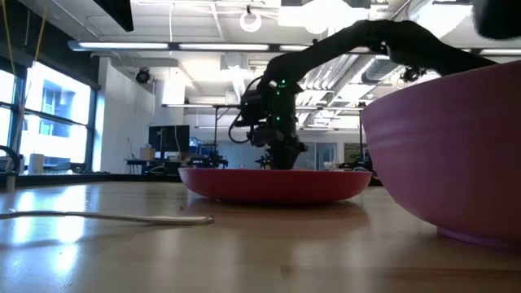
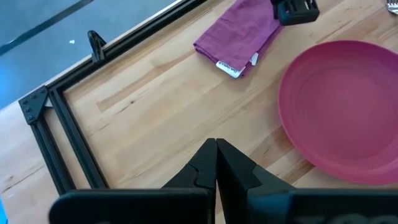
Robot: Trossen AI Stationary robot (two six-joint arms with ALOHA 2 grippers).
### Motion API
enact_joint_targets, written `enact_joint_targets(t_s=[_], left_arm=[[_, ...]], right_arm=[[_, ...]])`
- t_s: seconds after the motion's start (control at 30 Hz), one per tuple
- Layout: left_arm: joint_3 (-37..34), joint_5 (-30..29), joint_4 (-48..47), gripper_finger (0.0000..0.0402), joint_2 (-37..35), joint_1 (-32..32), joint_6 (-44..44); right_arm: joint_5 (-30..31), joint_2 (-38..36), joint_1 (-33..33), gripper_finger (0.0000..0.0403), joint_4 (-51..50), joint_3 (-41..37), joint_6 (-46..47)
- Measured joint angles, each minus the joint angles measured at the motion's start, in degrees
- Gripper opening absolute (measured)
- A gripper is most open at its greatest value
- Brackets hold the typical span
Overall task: Set table place
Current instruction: Adjust the pink napkin to the top of the table
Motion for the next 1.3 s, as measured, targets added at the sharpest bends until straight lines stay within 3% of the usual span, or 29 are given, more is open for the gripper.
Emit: enact_joint_targets(t_s=[0.47, 0.9, 1.13, 1.3], left_arm=[[0.0, 0.1, 0.0, 0.0, 0.0, 0.0, -0.8], [0.0, 0.3, -0.5, 0.0, 0.0, 0.0, 0.0], [0.0, 0.3, -0.8, 0.0, 0.0, 0.0, 0.2], [0.0, 0.3, -0.8, 0.0, 0.0, 0.0, 1.2]], right_arm=[[0.3, 0.1, -2.1, 0.0, -1.9, -0.4, 7.4], [3.0, -0.3, 2.0, 0.0, -3.4, -3.3, 10.4], [4.1, -4.8, 4.0, 0.0, -2.4, -3.4, 10.8], [7.4, -6.7, 0.4, 0.0, -2.2, -3.7, 11.2]])
